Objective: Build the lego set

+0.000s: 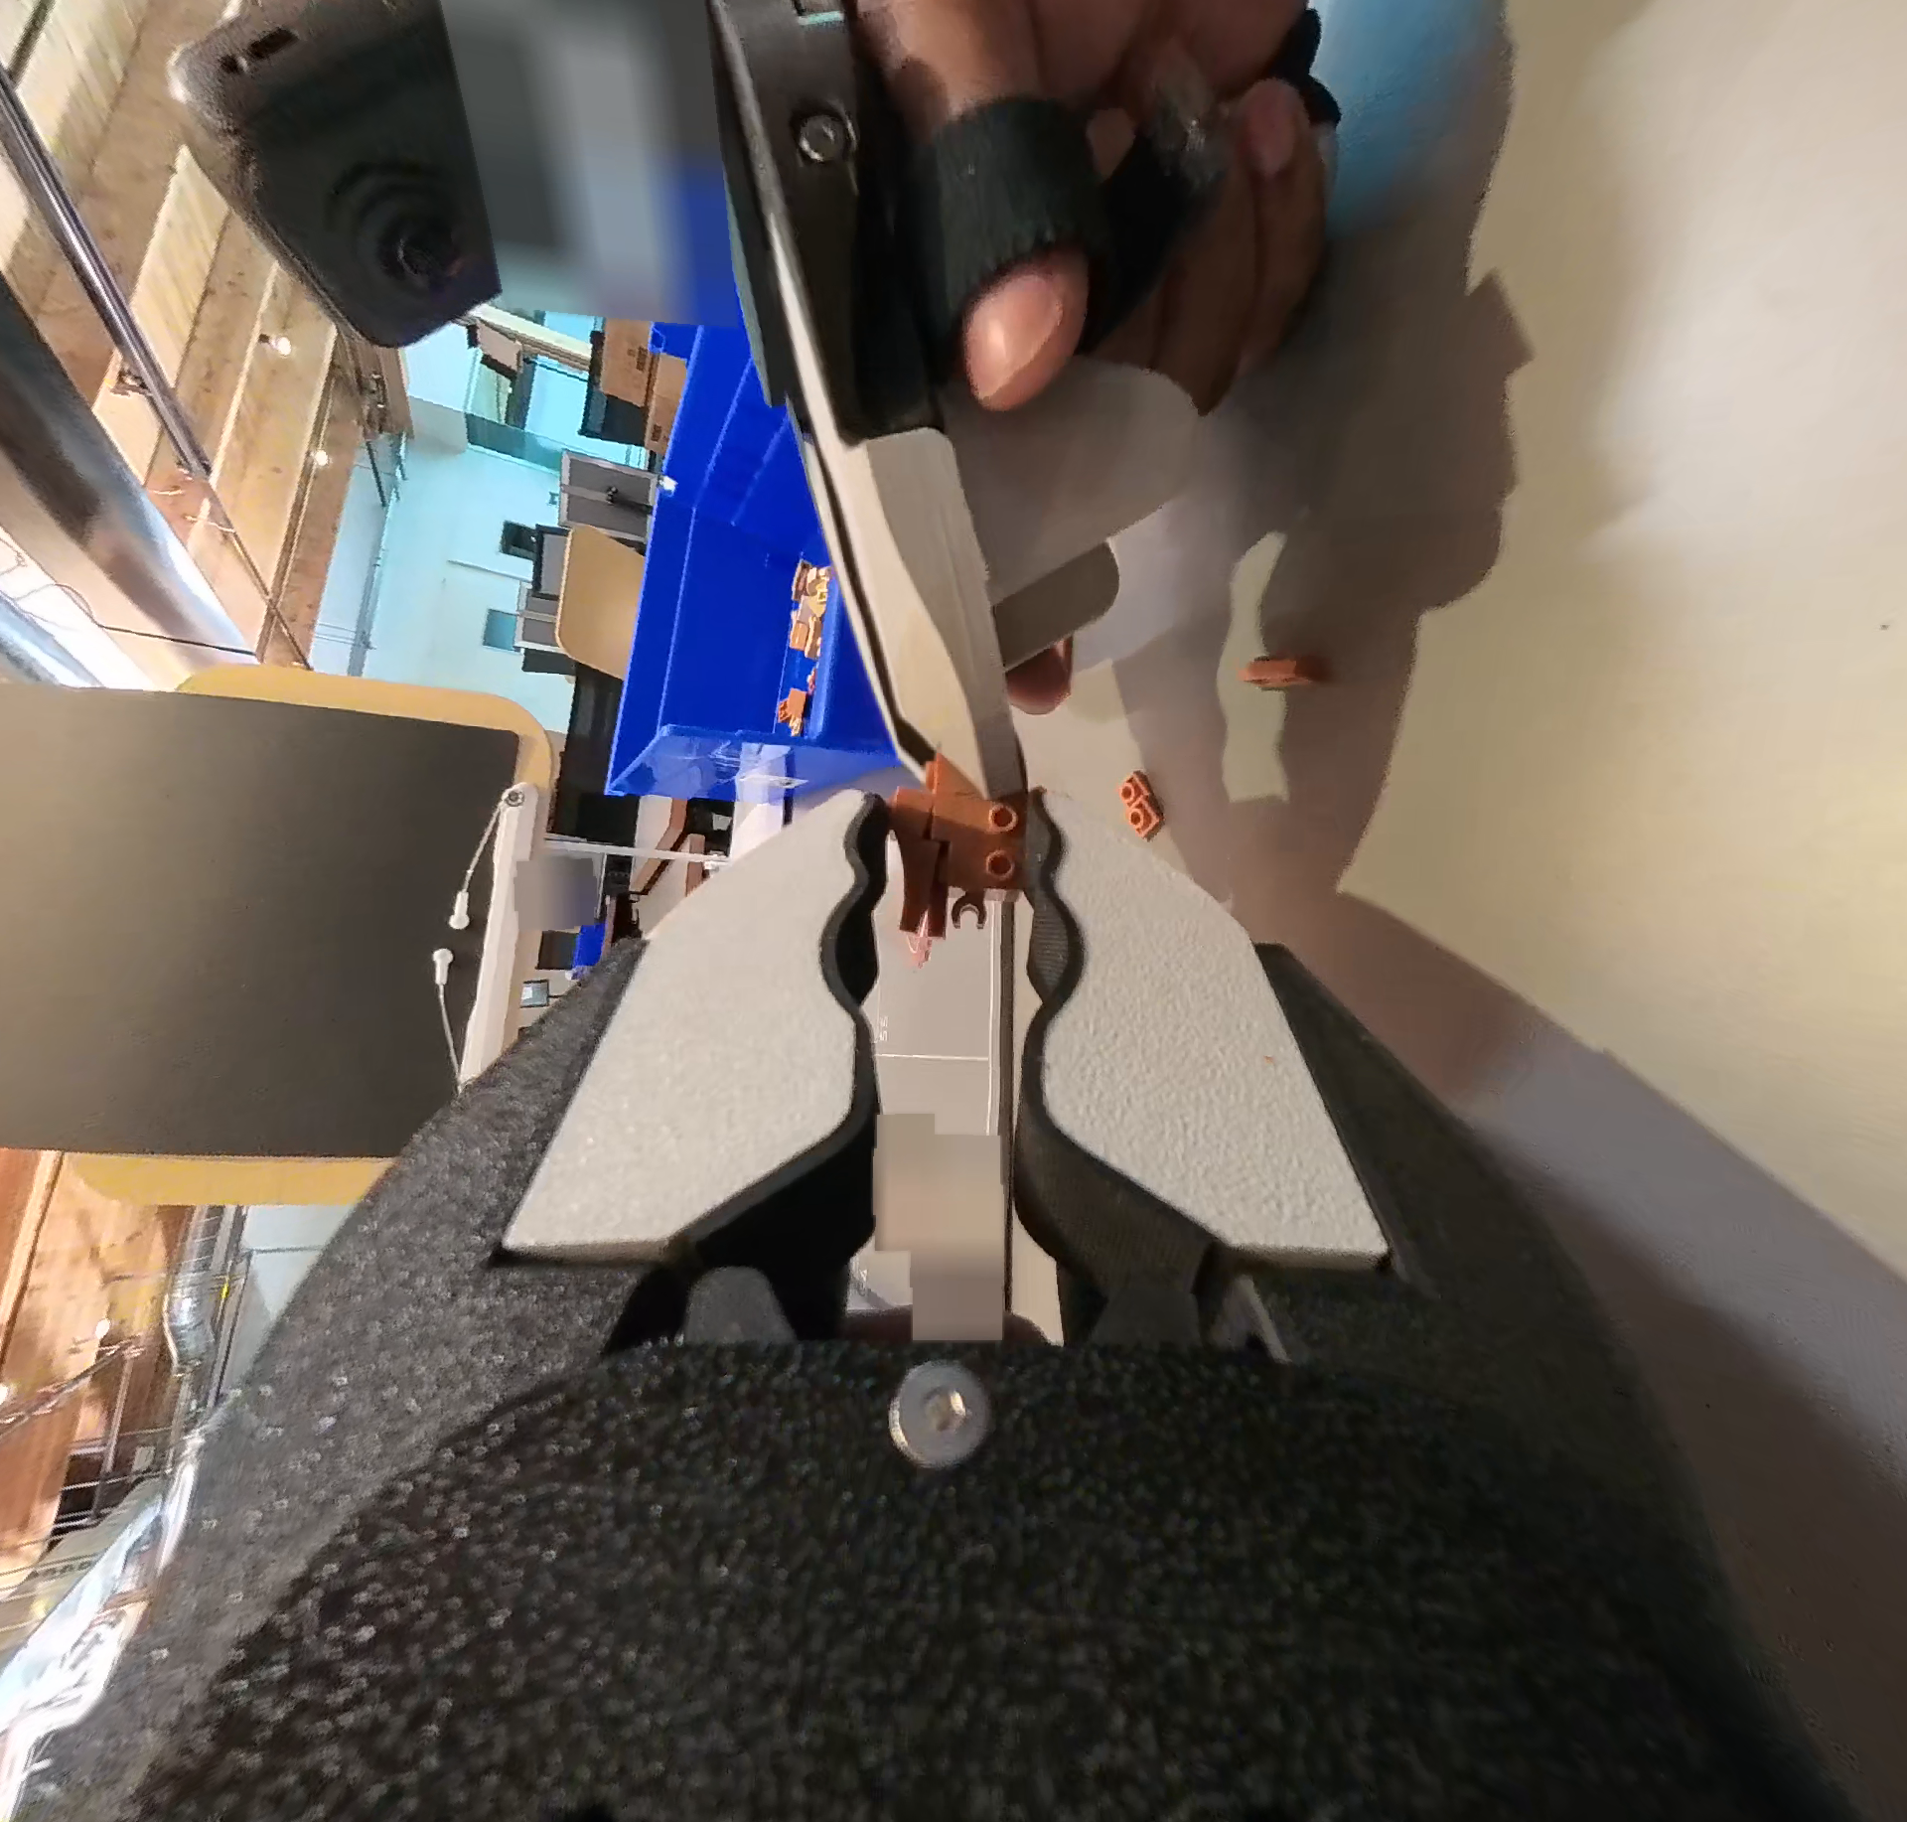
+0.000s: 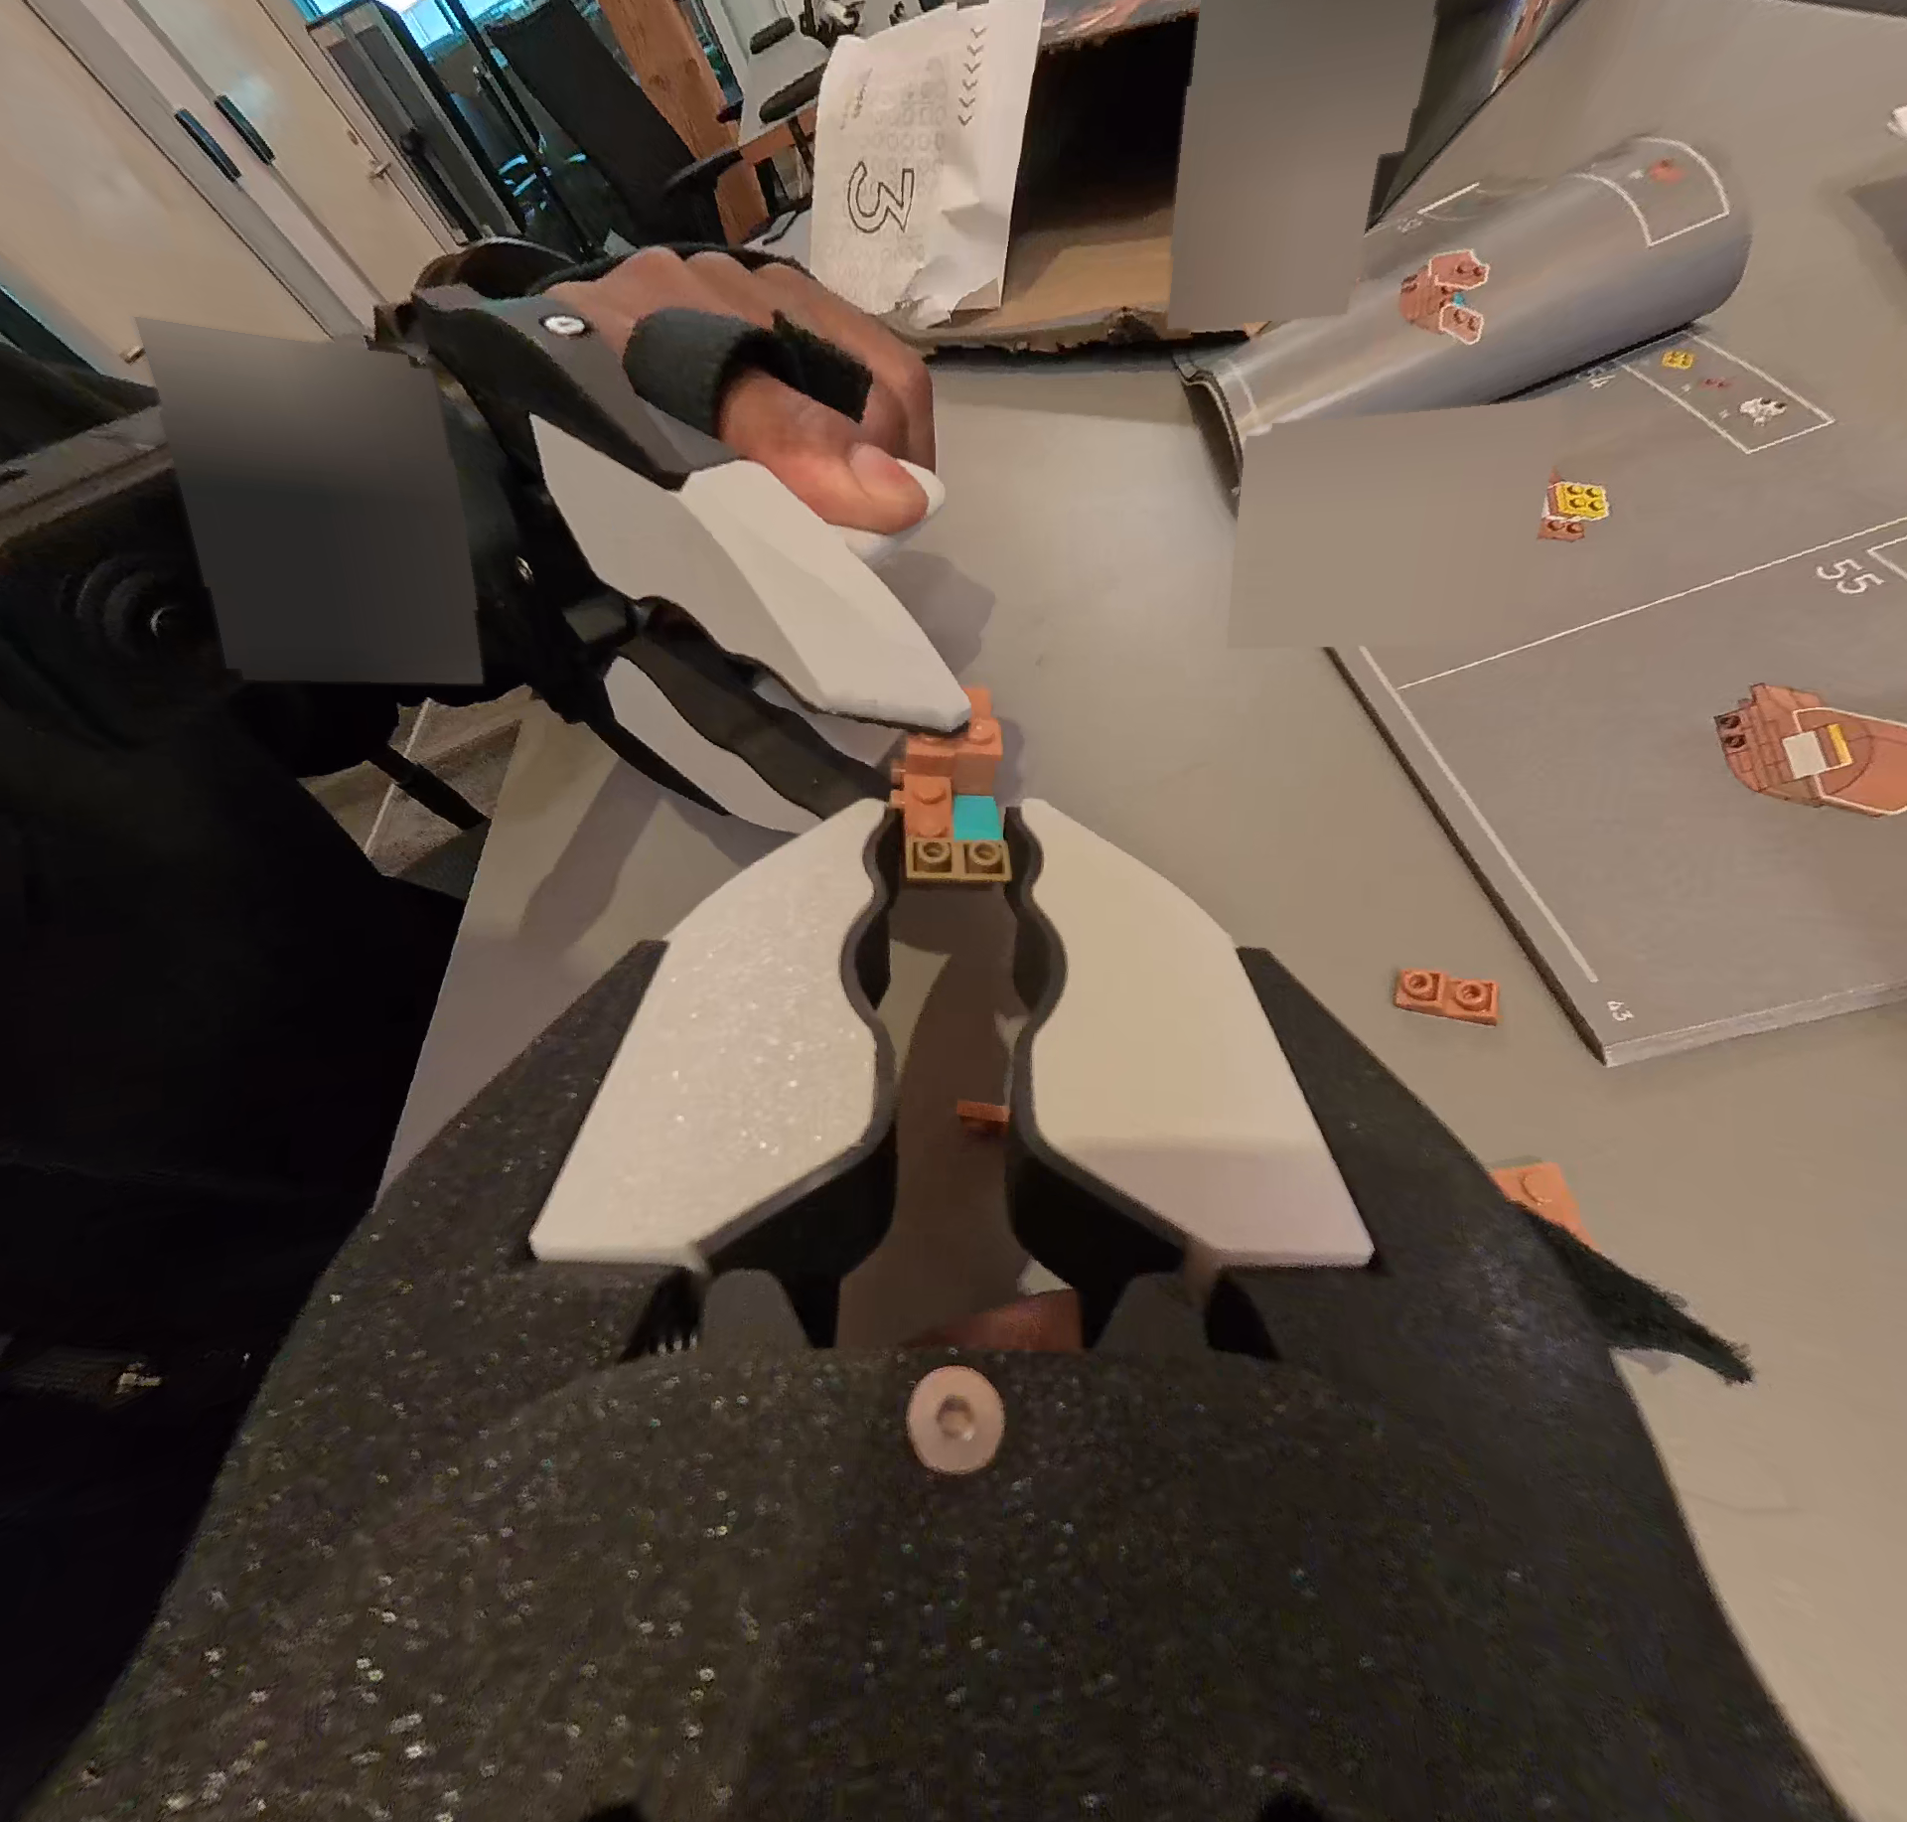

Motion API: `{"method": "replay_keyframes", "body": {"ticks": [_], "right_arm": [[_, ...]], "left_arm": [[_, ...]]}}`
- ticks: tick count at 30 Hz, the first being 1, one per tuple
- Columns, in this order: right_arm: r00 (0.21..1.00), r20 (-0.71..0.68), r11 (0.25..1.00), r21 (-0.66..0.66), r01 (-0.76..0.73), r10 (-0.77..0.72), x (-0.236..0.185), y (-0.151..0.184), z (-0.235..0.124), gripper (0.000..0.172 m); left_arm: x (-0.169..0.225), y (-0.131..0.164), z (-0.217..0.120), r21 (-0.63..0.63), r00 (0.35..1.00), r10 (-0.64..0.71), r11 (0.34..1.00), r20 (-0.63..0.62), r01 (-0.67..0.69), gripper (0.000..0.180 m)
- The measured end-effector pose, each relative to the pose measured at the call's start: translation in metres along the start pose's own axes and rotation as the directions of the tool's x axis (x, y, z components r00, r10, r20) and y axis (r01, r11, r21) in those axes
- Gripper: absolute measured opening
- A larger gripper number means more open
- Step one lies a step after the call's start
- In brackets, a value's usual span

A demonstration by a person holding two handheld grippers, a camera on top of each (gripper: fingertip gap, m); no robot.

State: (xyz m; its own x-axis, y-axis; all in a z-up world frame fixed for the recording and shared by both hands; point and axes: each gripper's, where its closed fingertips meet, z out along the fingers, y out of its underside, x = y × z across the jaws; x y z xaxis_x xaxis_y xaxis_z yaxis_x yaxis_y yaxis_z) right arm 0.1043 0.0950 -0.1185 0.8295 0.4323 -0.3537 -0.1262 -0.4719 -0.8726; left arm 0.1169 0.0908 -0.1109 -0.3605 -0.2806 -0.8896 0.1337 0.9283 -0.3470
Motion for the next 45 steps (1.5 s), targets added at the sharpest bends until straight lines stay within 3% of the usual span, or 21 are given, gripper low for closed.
{"method": "replay_keyframes", "body": {"ticks": [28,45], "right_arm": [[0.997,-0.065,0.981,0.195,-0.022,0.035,-0.001,-0.023,-0.008,0.018],[0.973,0.103,0.922,0.312,-0.230,0.208,-0.004,-0.038,-0.019,0.017]], "left_arm": [[-0.017,-0.002,0.000,0.032,0.983,-0.147,0.989,0.105,0.144,0.025],[-0.030,-0.009,-0.005,0.169,0.955,-0.258,0.958,0.145,0.232,0.040]]}}
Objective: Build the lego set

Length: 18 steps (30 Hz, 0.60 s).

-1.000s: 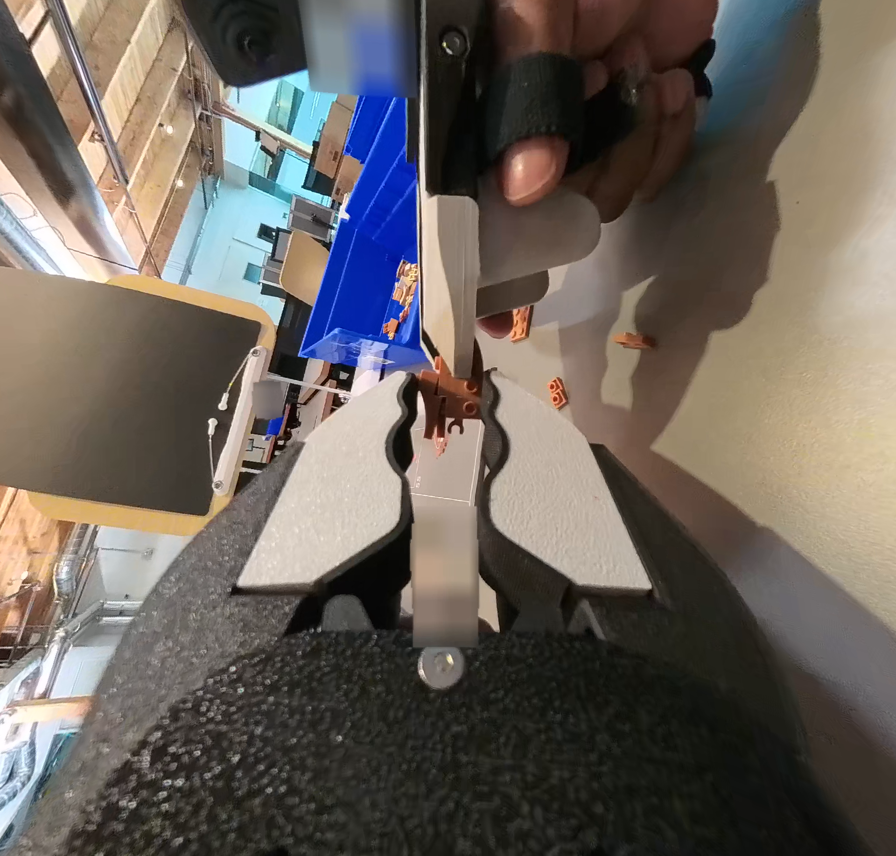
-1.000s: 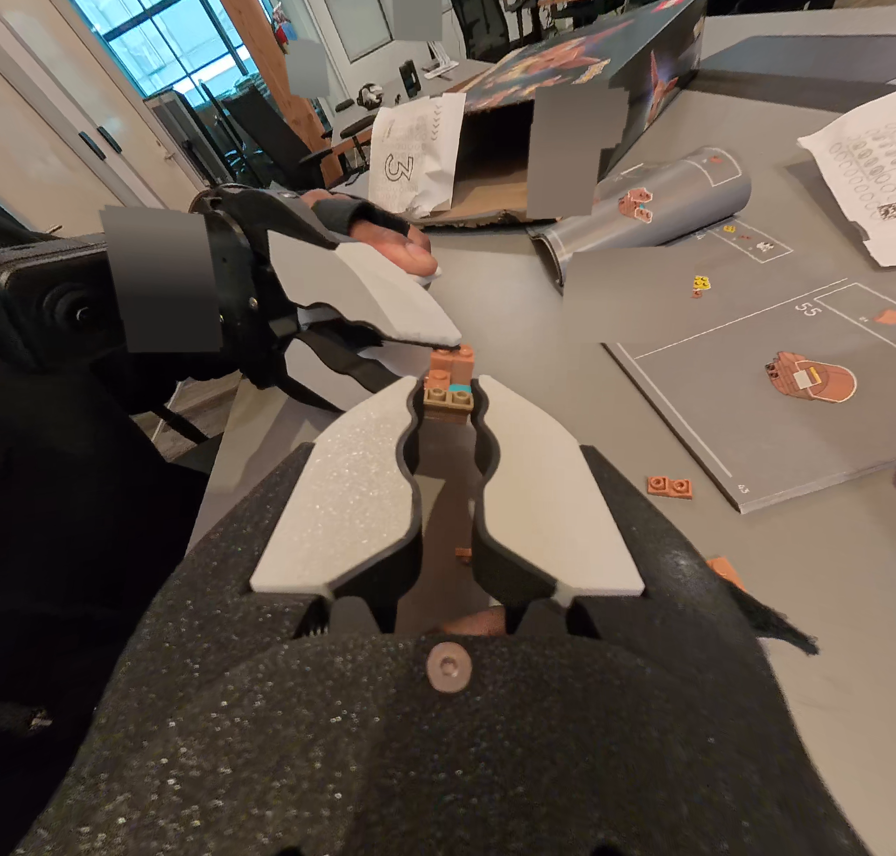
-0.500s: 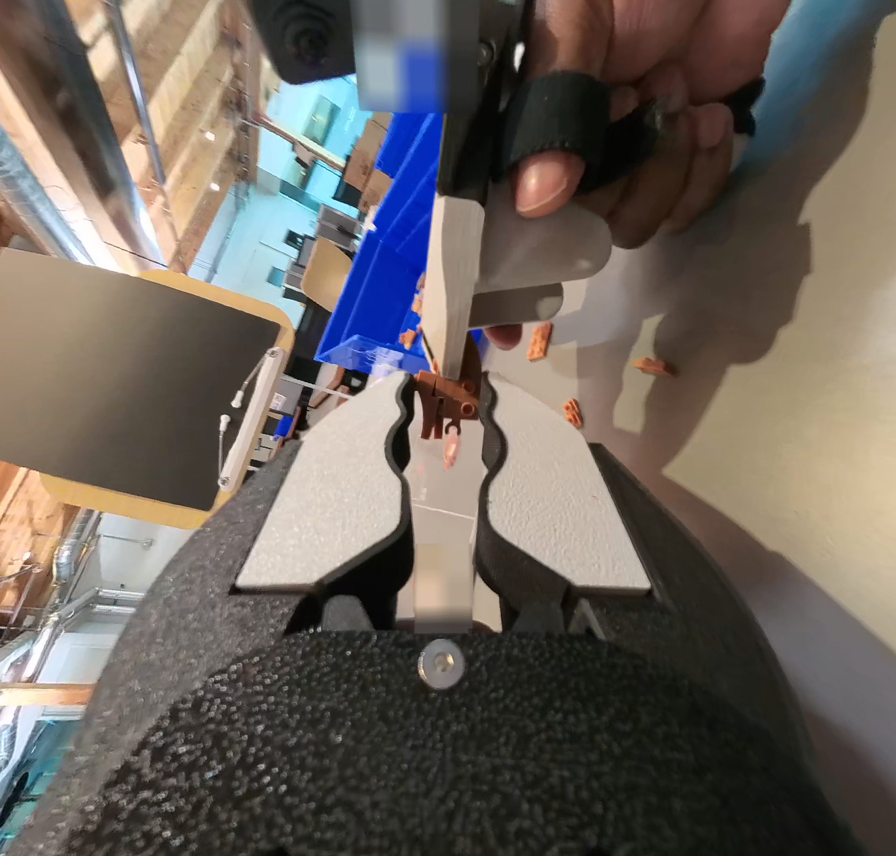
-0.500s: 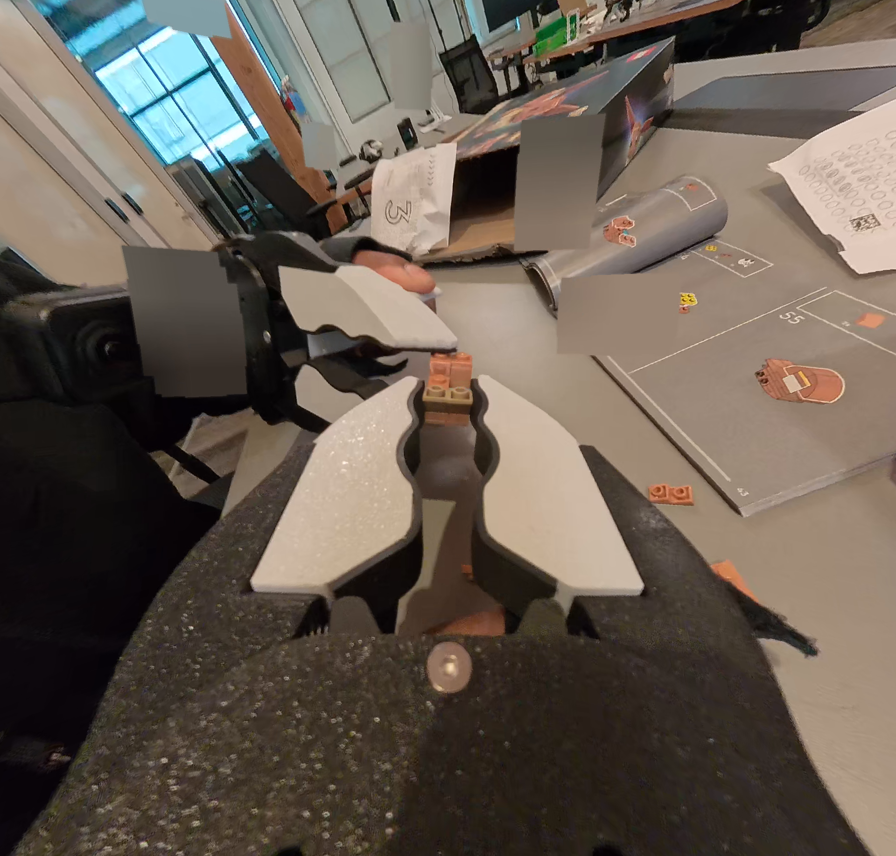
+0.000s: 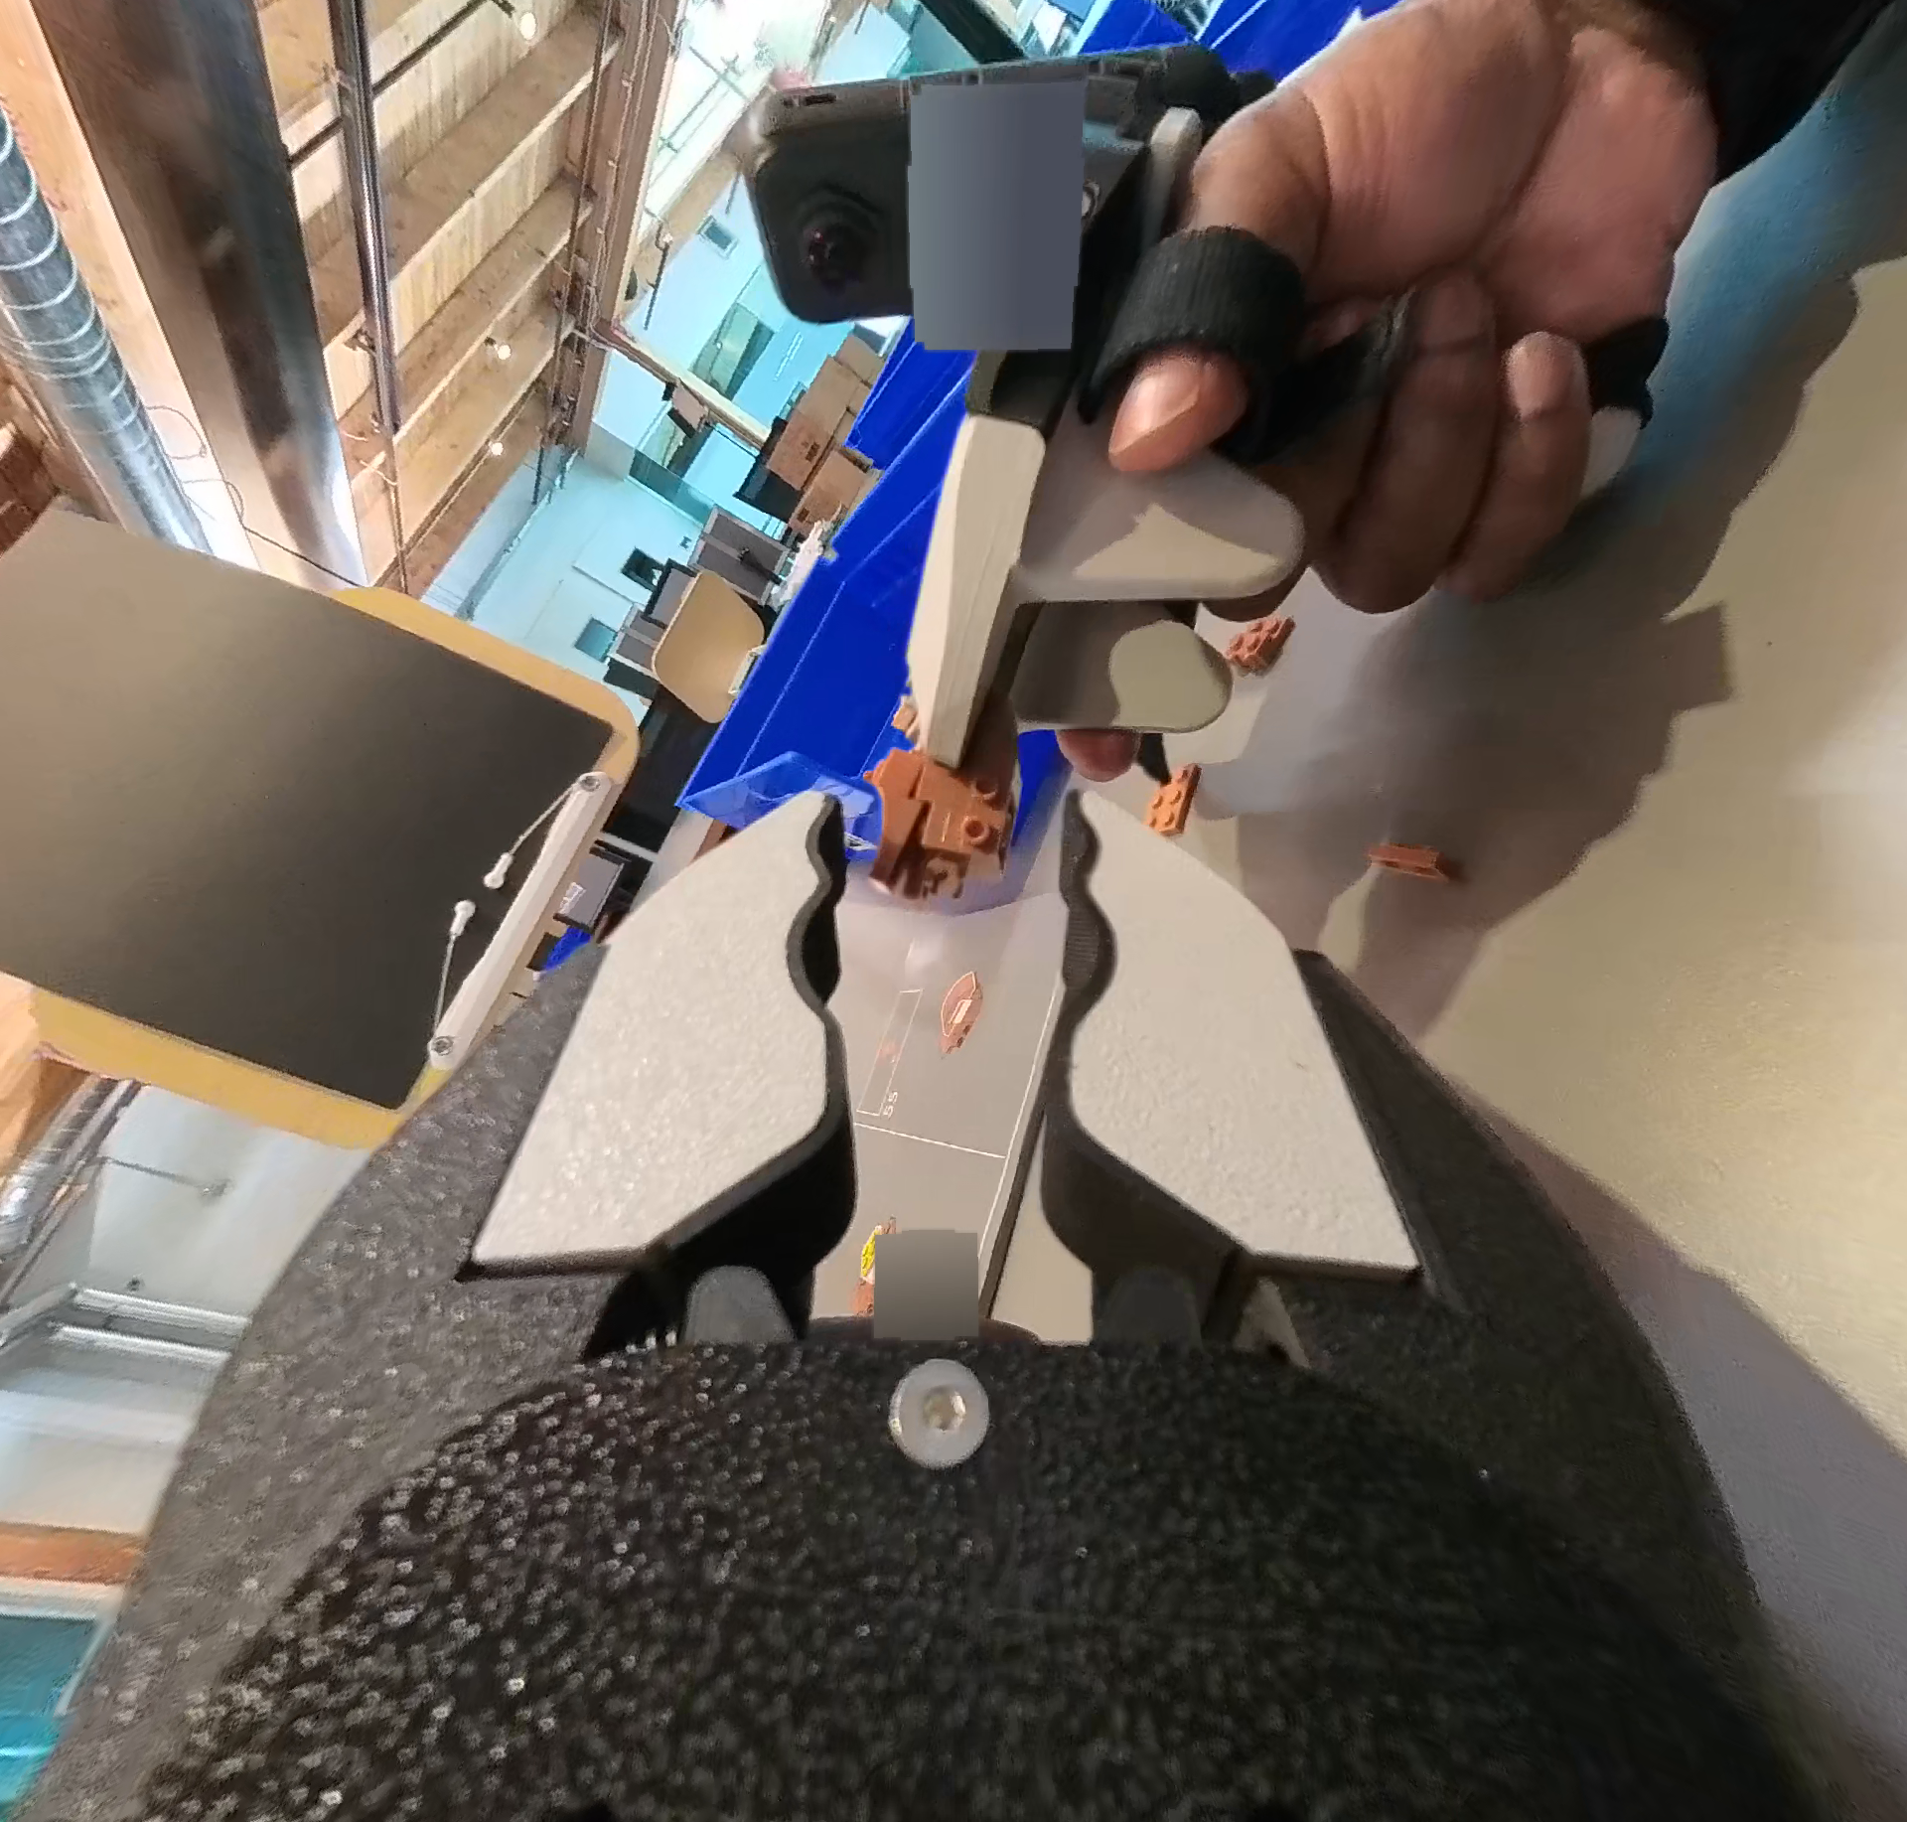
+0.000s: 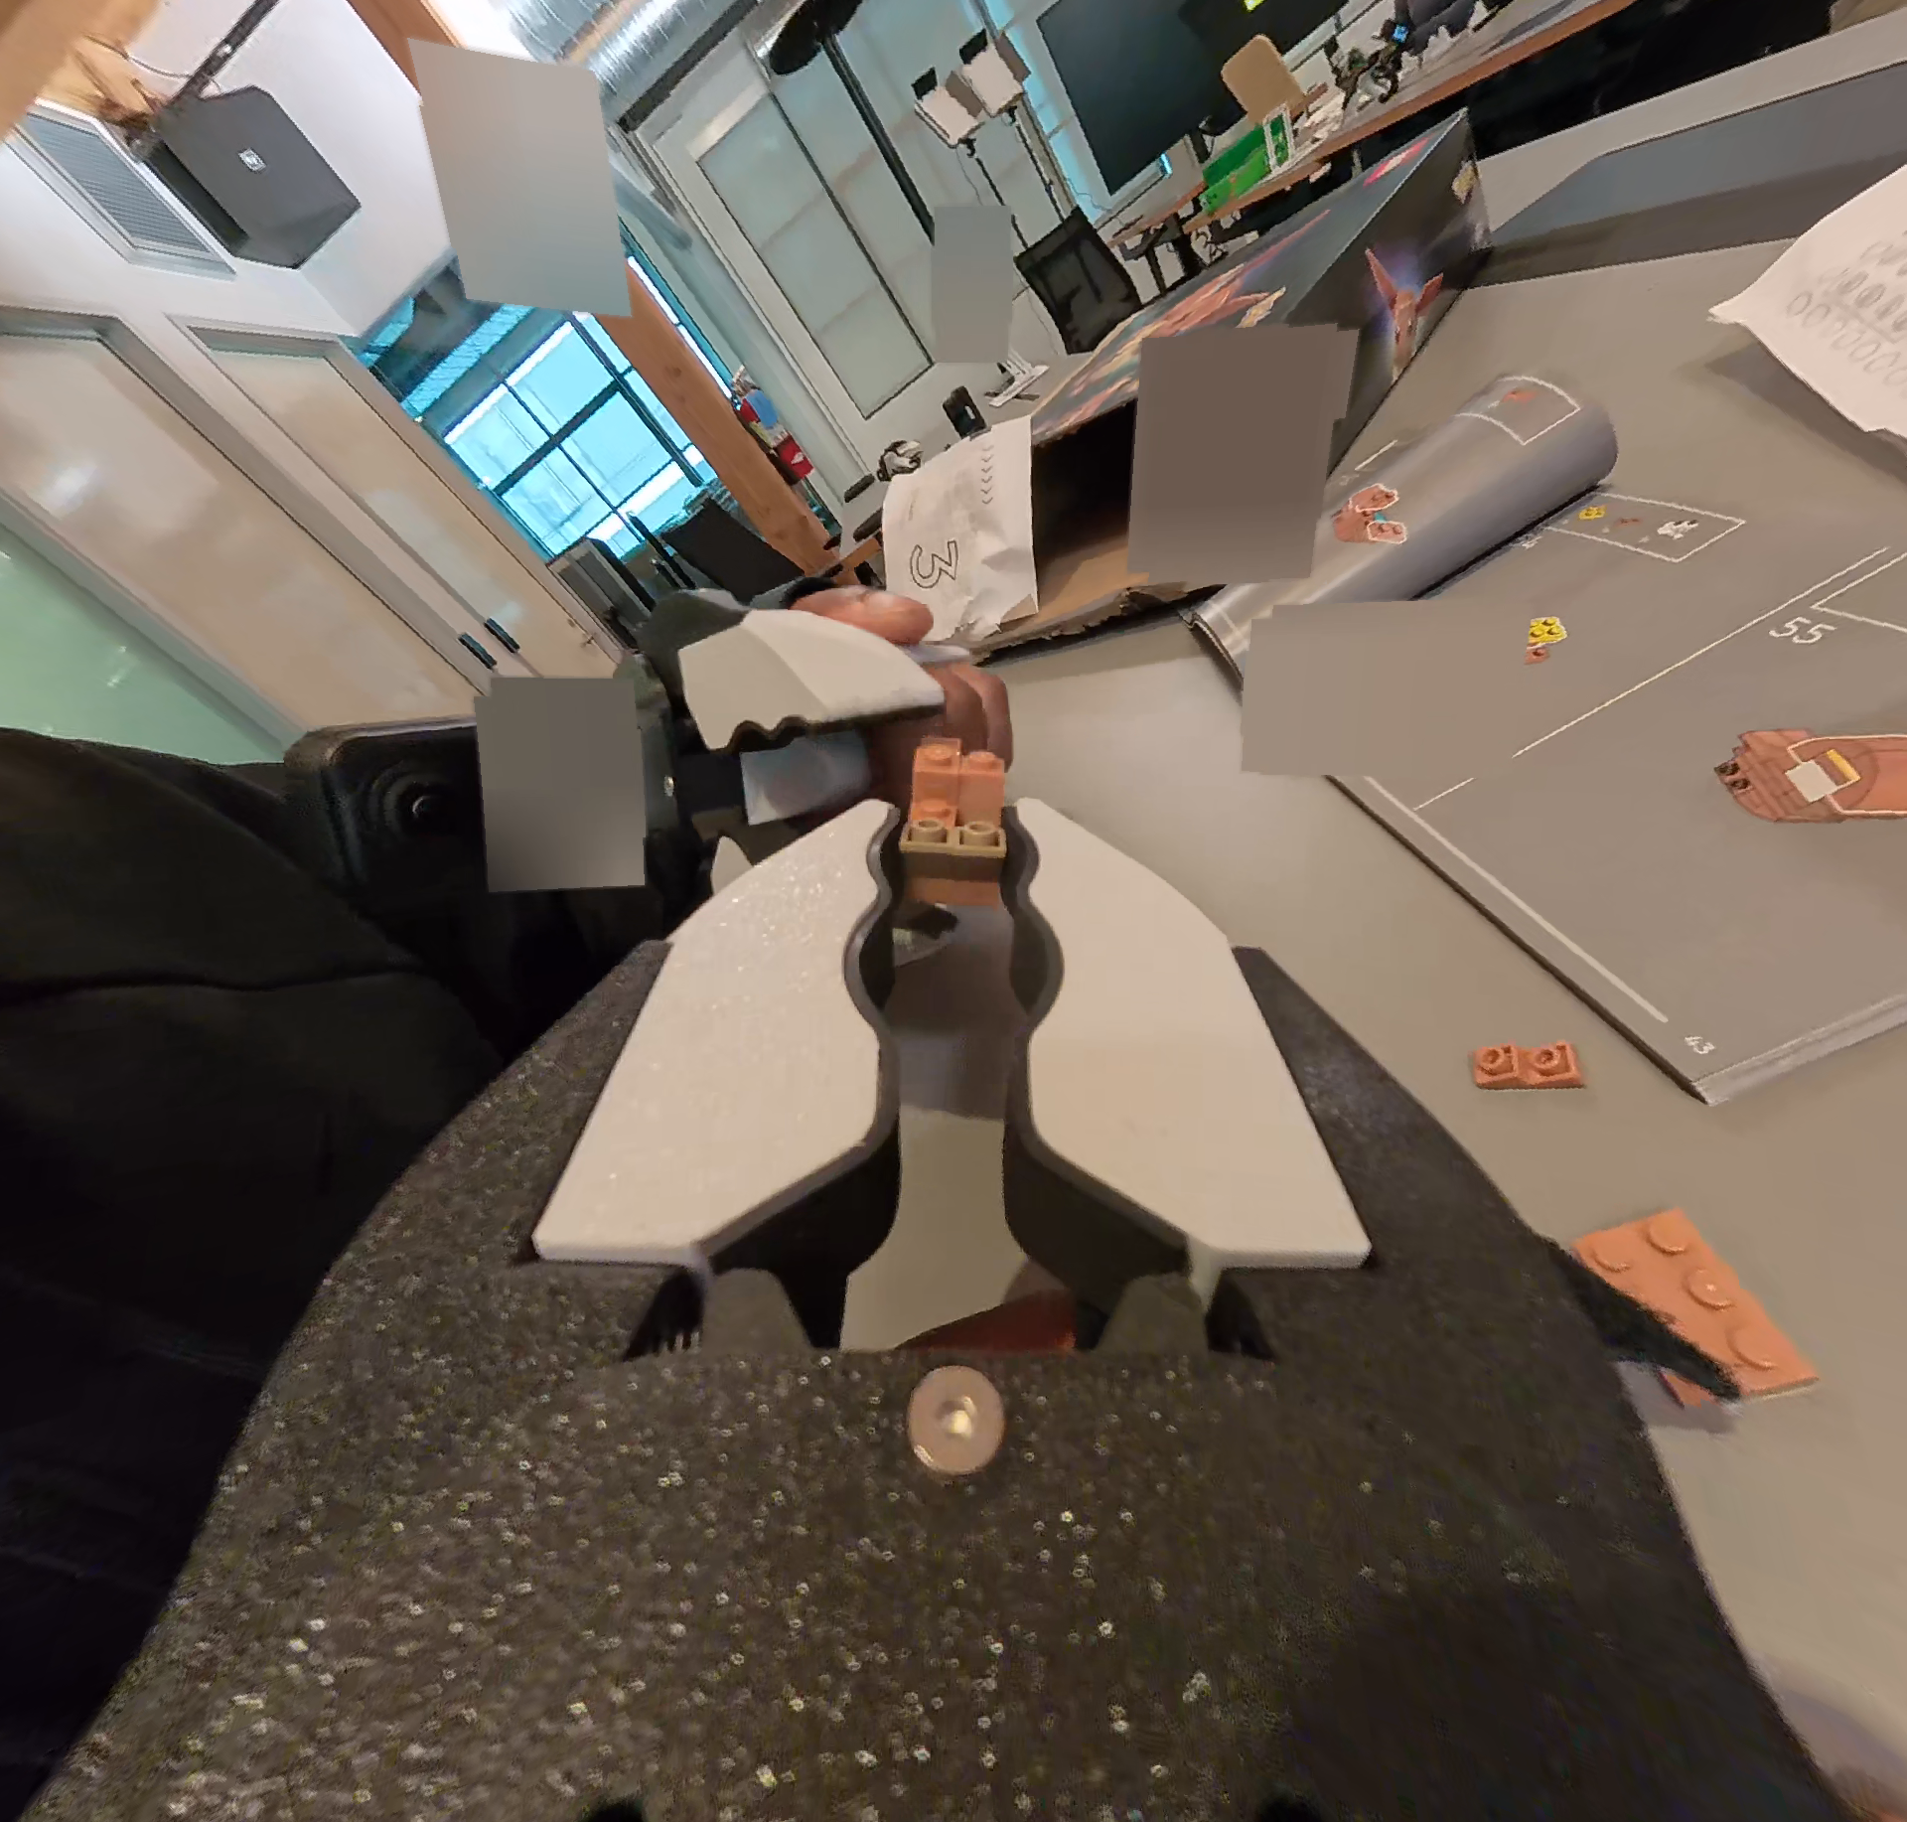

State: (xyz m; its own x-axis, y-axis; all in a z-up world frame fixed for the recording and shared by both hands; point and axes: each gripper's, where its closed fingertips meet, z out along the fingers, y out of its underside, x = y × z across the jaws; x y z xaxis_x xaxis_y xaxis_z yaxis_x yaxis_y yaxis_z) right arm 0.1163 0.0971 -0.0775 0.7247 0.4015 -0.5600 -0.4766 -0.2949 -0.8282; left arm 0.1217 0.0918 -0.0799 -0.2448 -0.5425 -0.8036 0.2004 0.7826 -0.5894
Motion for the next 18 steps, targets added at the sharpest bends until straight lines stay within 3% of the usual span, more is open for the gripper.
{"method": "replay_keyframes", "body": {"ticks": [7,18], "right_arm": [[1.000,0.023,1.000,-0.019,0.013,-0.013,-0.0056,0.0046,0.0034,0.017],[0.995,-0.002,0.995,0.010,0.101,-0.101,-0.0091,0.0005,0.0028,0.017]], "left_arm": [[0.0030,0.0011,0.0000,0.010,0.999,0.012,1.000,-0.031,-0.011,0.025],[0.0003,-0.0013,-0.0017,-0.028,0.999,0.040,0.999,-0.007,-0.040,0.024]]}}
